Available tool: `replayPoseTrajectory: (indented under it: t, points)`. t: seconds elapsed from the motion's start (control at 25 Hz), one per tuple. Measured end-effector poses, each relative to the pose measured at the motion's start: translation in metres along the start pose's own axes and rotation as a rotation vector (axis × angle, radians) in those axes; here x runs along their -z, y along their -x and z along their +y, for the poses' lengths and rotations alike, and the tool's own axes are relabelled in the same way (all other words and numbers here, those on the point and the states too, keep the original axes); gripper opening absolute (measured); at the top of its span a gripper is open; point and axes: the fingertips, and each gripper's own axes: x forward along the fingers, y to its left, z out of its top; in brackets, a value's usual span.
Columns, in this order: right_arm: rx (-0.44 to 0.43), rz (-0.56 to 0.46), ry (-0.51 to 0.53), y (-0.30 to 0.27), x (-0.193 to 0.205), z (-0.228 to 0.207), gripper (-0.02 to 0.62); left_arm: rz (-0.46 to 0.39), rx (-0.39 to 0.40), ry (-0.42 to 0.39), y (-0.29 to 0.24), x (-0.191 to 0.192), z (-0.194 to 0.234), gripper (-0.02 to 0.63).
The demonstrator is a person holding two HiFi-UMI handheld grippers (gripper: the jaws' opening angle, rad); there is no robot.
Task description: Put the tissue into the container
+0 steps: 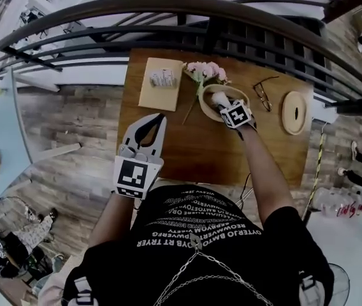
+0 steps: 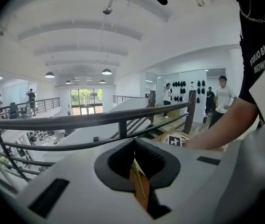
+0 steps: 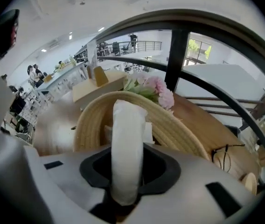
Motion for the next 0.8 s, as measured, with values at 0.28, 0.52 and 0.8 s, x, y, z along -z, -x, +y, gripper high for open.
replayPoseTrajectory:
  t: [0.28,0.52,0.8]
  points:
    - [-0.064,-0.119,-0.085,0.025,-0.011,0.007,0.333,-0.014,-0.003,0.008,0.005,0.0,0.0,0.025]
    - [0.161,-0.335,-0.097,0.129,-0.008,-0.017,0.237,-0.041,0.013,-0.017,0.007,-0.013,-0.015,0.025]
    - [0.355,-0.599,-0.151,0.286,0.019,-0.014,0.014,-0.071,0.047,-0.045,0.009,-0.038,-0.059,0.025]
